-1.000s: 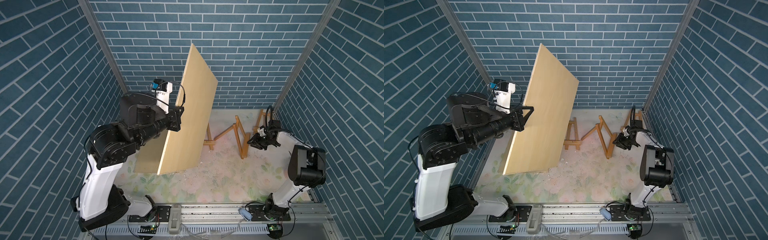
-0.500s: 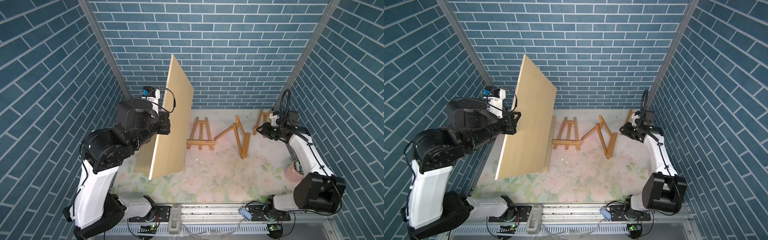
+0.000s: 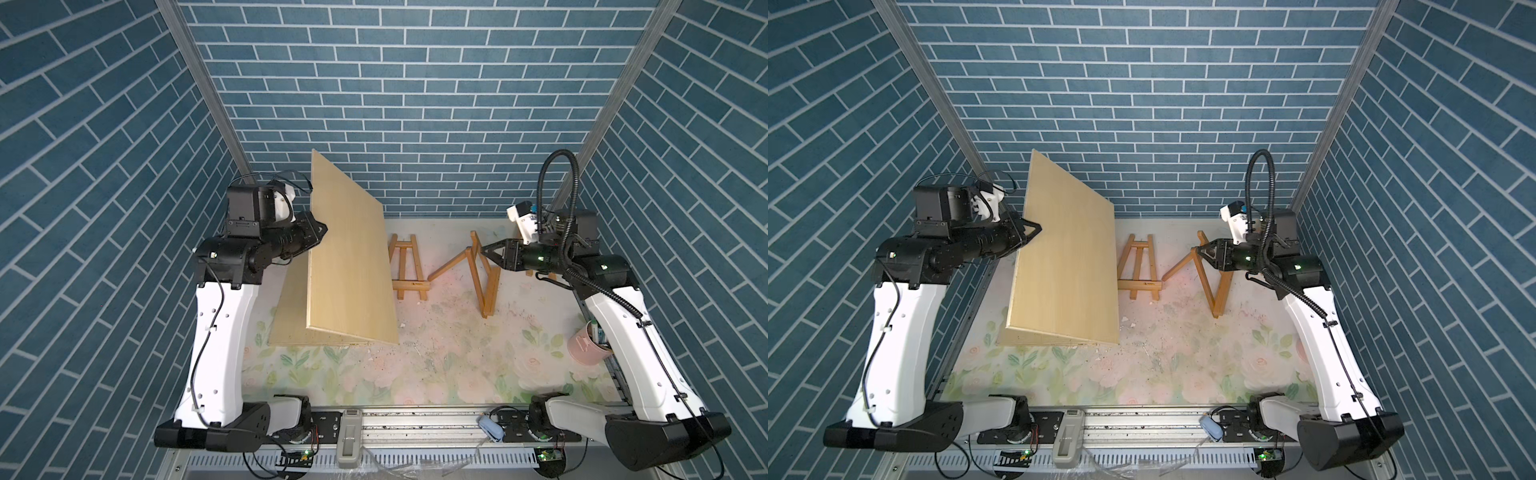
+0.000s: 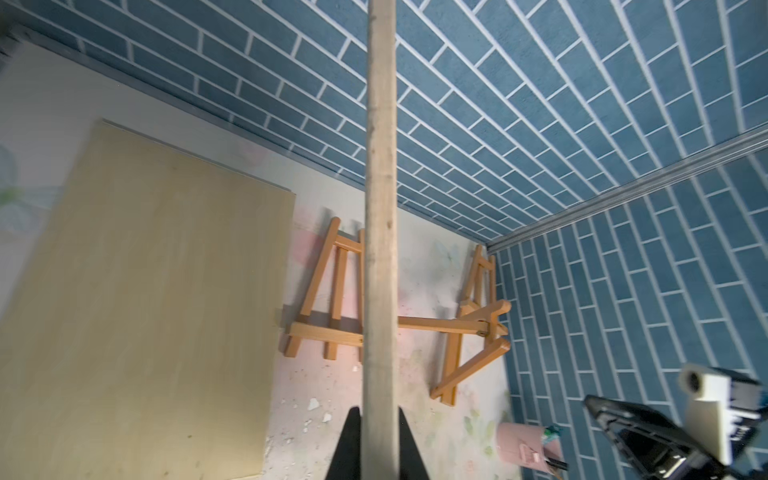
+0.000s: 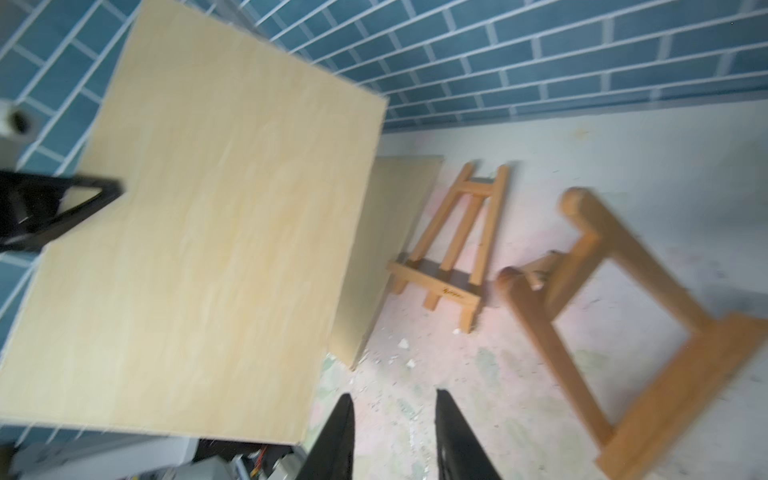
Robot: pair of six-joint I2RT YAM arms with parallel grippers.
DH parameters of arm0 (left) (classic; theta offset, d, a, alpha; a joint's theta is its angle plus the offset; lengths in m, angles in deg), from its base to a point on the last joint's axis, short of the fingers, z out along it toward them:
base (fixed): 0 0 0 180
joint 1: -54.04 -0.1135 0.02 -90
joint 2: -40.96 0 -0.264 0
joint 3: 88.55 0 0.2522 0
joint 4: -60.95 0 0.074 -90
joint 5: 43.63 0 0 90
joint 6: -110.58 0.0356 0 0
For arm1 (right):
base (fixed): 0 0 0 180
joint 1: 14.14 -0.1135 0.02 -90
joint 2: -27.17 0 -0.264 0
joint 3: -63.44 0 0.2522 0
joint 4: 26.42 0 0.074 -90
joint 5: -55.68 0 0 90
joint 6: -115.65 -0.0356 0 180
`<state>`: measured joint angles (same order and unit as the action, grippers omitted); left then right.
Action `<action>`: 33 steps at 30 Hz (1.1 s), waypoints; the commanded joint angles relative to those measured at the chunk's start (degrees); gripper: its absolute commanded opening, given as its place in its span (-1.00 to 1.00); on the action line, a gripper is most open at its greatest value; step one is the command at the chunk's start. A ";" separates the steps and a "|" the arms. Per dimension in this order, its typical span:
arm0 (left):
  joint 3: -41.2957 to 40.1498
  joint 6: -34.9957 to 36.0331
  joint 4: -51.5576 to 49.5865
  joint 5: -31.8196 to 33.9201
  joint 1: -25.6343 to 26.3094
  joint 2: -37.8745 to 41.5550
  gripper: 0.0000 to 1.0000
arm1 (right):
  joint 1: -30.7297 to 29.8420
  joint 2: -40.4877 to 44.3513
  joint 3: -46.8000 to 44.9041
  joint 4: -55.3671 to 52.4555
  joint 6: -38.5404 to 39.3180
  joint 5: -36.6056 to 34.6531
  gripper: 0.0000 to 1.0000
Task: Disassemble the easel
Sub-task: Place the drawing board on the drawing board.
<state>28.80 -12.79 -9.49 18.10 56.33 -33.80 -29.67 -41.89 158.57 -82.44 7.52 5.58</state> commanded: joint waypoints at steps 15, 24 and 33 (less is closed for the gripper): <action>-11.43 0.37 20.19 -34.94 -25.00 -0.93 -1.00 | -21.76 -15.33 0.49 7.76 -9.99 1.50 -0.33; -6.88 20.46 10.49 -39.51 -26.71 -11.37 -1.00 | -22.45 -17.14 1.12 4.79 -8.37 -0.45 -0.35; -9.14 25.05 13.02 -39.92 -29.26 -17.67 -1.00 | -22.45 -17.98 1.93 3.28 -8.32 -3.31 -0.37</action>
<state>18.18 10.73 -0.90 -12.65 27.93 -52.45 -51.92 -59.05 158.28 -77.65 -1.11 3.97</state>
